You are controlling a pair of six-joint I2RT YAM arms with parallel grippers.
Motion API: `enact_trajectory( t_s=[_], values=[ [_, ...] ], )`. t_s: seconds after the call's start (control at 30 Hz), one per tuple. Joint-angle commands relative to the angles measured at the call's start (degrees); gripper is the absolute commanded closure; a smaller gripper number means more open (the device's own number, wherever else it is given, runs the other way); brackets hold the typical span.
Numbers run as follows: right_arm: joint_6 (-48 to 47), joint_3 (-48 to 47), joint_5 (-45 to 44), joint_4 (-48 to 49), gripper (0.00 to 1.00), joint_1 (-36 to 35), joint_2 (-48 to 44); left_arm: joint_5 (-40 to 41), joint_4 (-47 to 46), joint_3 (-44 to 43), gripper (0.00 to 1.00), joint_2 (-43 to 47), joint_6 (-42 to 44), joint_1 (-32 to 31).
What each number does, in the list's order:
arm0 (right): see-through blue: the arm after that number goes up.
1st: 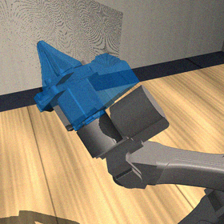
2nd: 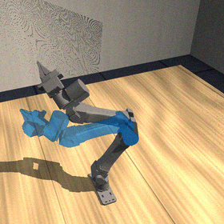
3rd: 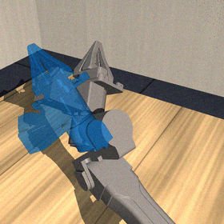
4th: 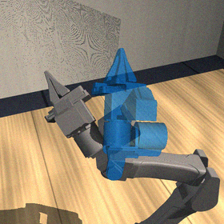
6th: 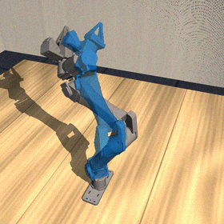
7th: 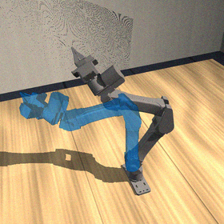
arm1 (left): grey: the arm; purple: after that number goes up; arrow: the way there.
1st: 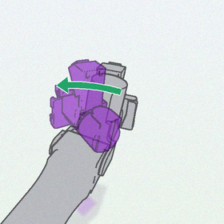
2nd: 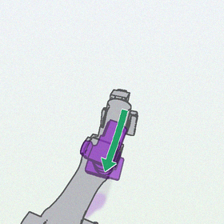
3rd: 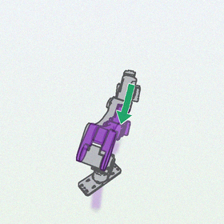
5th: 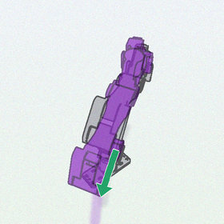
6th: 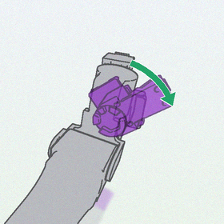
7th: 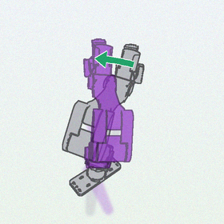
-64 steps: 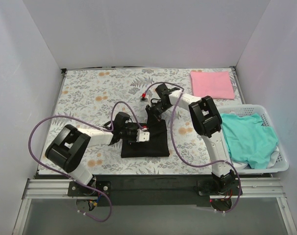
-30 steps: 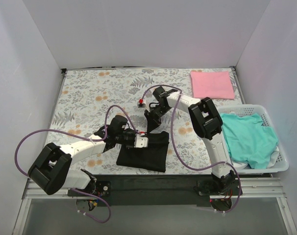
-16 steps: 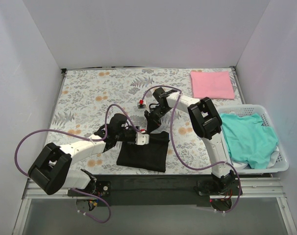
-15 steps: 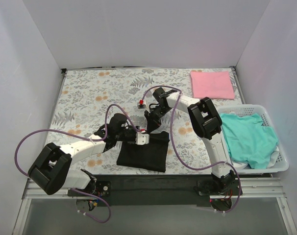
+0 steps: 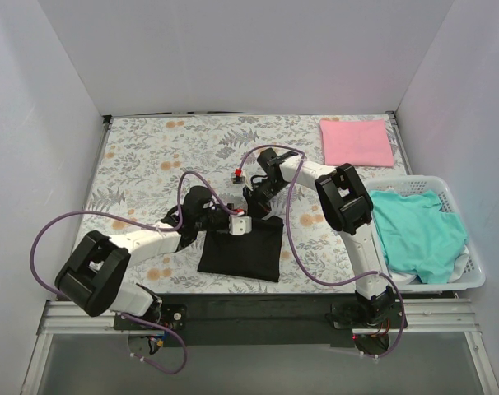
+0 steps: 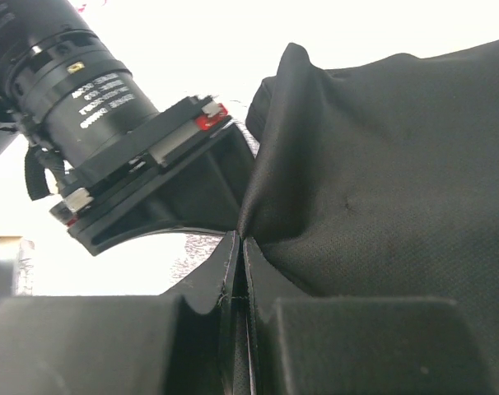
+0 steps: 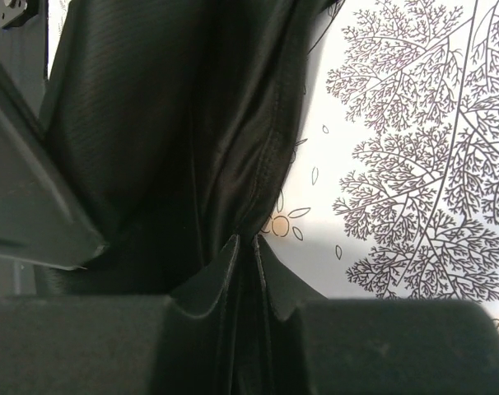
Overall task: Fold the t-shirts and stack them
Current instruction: Fold the tshirt
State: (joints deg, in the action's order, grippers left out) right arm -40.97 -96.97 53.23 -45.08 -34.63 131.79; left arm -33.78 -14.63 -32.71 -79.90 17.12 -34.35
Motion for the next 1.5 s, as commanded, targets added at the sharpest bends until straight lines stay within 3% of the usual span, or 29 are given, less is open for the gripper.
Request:
enact_trajectory(
  t_s=[0.0, 0.6, 0.73, 0.8, 0.87, 1.03, 1.17, 1.37, 1.47],
  values=[
    [-2.71, 1.87, -4.98, -1.41, 0.82, -0.52, 2.42, 0.21, -5.13, -0.78, 1.0, -0.87, 1.51, 0.6],
    [-3.5, 2.75, -4.72, -1.41, 0.82, -0.52, 2.16, 1.87, -19.9, 3.79, 1.0, -2.62, 4.41, 1.13],
    [-2.89, 1.44, -6.47, -1.33, 0.75, -0.17, 1.02, 4.95, -23.51, 4.5, 1.0, -4.3, 5.11, 1.13],
    [-1.66, -0.41, -8.75, -1.41, 0.72, 0.27, 0.4, 6.18, -23.25, 4.5, 0.8, -3.6, 4.06, 1.3],
    [-0.87, -1.64, -11.2, -1.5, 0.64, 0.88, -1.18, 5.14, -20.45, 4.41, 0.66, -0.54, 1.88, 1.74],
    [-1.92, -5.77, -17.98, -1.59, 0.48, 1.15, -5.48, 1.7, -3.45, 0.55, 0.61, 9.91, -8.05, 3.76],
    [-2.88, -8.76, -25.87, -1.68, 0.34, 1.23, -6.72, 1.62, 11.87, -5.86, 0.59, 12.14, -19.38, 5.95],
    [-4.2, -14.47, -31.87, -5.0, 0.25, 4.13, -8.47, -10.94, 34.03, -18.69, 0.56, 4.16, -26.0, 17.63],
    [-4.56, -15.97, -30.57, -8.61, 0.22, 6.33, -9.61, -17.36, 44.58, -28.18, 0.5, -5.51, -26.0, 22.65]
  ],
)
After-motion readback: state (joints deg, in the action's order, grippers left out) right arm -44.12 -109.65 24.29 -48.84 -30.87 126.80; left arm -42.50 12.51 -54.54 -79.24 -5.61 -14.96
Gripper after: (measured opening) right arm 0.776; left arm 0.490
